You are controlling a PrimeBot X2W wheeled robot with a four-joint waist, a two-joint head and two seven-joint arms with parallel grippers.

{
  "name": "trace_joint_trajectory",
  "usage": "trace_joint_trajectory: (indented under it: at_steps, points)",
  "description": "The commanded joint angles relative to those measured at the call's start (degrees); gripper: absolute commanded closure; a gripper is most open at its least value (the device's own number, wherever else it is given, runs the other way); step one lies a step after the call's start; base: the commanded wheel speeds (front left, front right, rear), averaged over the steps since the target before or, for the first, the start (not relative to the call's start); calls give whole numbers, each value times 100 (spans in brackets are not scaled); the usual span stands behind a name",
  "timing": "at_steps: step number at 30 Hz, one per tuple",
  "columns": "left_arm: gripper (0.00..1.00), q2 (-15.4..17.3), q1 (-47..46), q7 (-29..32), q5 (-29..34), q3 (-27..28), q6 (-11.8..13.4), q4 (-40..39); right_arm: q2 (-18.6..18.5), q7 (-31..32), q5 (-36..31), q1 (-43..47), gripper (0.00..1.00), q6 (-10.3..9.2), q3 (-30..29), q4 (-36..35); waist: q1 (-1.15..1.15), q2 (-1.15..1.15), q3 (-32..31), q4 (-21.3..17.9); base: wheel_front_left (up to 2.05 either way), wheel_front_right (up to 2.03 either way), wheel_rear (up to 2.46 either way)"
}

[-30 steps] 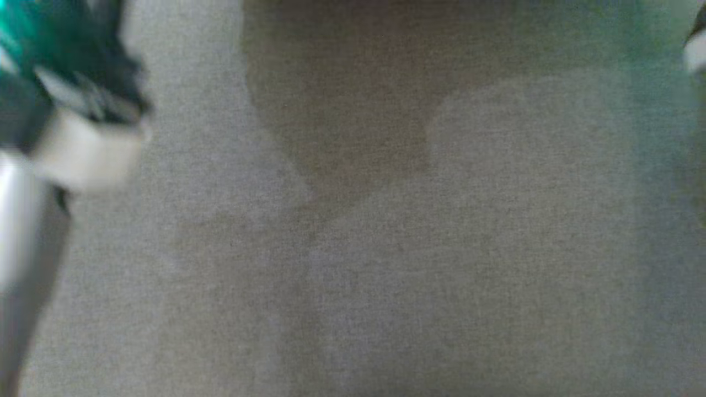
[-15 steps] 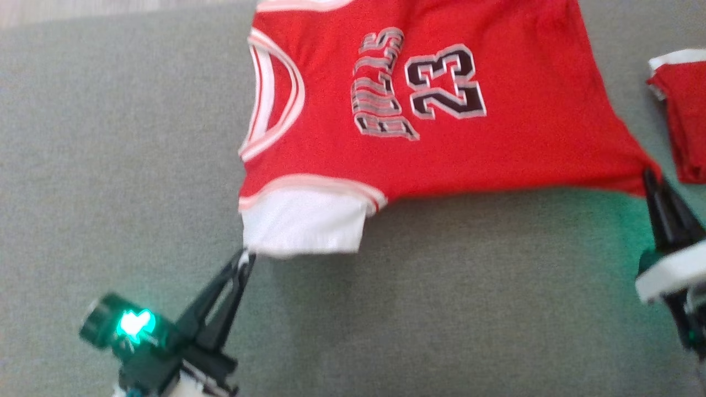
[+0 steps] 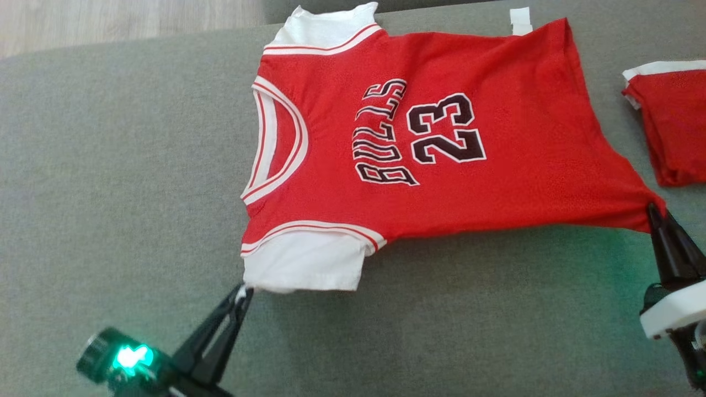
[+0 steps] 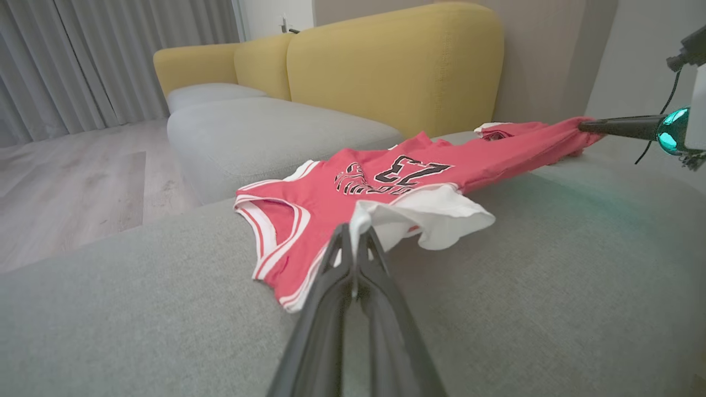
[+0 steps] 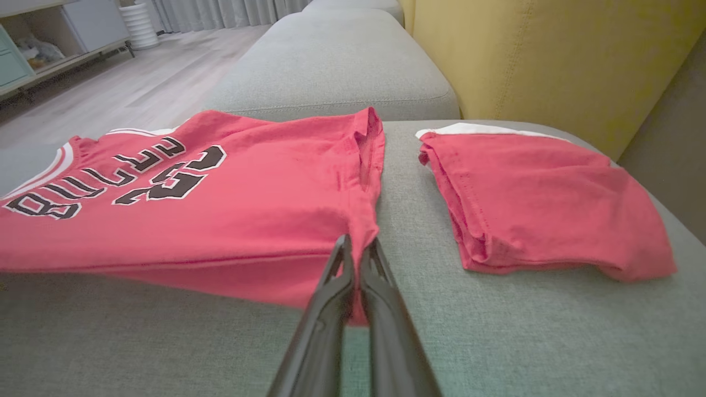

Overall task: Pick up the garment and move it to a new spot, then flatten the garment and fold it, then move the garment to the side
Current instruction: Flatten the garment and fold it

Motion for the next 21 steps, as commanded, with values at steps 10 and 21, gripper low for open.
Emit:
trace_joint_trajectory:
  at_steps: [10,21]
  points:
    - [100,441,-2367,-13,82,87,-190,183,-44,676,267,-802,100,-4,-121,-199,1,0,605,36,0,0,0]
    - [100,648,-5003,-13,-110,-785,-206,1272,-67,921,155,-2100,100,-4,147,168,1,0,1477,10,0,0,0]
